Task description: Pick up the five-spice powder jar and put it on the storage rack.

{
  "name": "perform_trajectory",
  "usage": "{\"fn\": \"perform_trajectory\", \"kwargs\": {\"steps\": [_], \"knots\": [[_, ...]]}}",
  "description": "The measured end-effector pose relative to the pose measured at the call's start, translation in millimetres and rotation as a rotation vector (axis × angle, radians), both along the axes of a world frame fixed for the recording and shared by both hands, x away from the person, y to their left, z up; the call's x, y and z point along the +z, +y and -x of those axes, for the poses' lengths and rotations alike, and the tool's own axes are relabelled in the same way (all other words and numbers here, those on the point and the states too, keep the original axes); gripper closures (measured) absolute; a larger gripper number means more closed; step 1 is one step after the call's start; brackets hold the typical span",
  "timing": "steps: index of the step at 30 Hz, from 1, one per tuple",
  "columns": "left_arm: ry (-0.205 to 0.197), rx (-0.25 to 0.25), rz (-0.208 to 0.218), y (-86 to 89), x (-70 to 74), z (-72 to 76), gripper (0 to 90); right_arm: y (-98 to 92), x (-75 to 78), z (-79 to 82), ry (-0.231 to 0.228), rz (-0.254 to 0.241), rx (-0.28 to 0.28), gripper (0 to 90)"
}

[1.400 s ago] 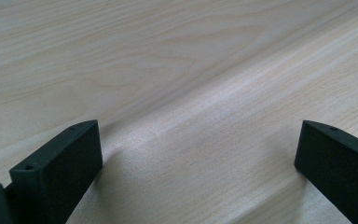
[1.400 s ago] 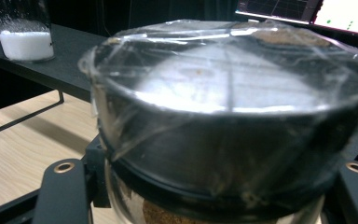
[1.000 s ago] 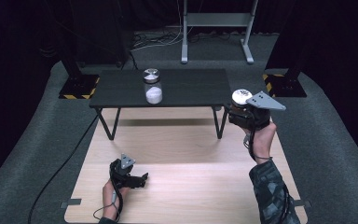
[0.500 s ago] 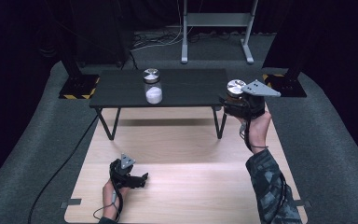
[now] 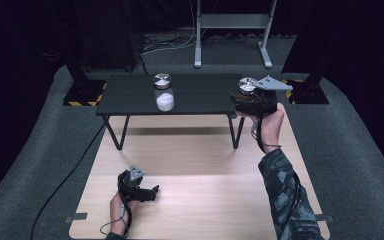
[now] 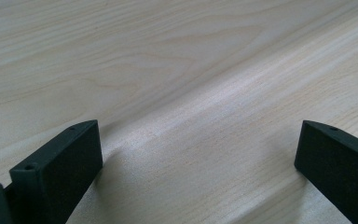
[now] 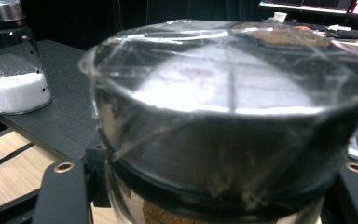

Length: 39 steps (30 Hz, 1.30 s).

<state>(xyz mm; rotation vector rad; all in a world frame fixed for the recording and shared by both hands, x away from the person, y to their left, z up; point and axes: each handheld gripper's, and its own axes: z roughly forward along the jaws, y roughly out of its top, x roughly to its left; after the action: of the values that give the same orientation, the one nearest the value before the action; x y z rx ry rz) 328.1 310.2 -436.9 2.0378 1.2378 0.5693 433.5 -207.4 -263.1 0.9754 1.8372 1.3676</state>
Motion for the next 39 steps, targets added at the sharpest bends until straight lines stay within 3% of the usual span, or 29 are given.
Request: {"fn": "perform_trajectory", "kwargs": {"steps": [6, 20, 22, 39], "knots": [[0.0, -0.001, 0.001, 0.1, 0.0, -0.2, 0.3, 1.4, 0.6, -10.0, 0.003, -0.002, -0.008, 29.2], [0.002, -0.008, -0.002, 0.2, 0.4, -0.8, 0.3, 3.4, -10.1, -39.4, 0.057, -0.034, -0.037, 29.1], [0.002, -0.008, -0.003, 0.1, 0.5, -0.7, 0.3, -0.3, -17.3, -40.5, 0.043, -0.065, -0.035, 29.0], [-0.001, -0.006, -0.001, -0.4, 0.0, -0.1, 0.4, -0.3, -24.6, -42.0, 0.017, -0.073, -0.037, 29.1]]}}
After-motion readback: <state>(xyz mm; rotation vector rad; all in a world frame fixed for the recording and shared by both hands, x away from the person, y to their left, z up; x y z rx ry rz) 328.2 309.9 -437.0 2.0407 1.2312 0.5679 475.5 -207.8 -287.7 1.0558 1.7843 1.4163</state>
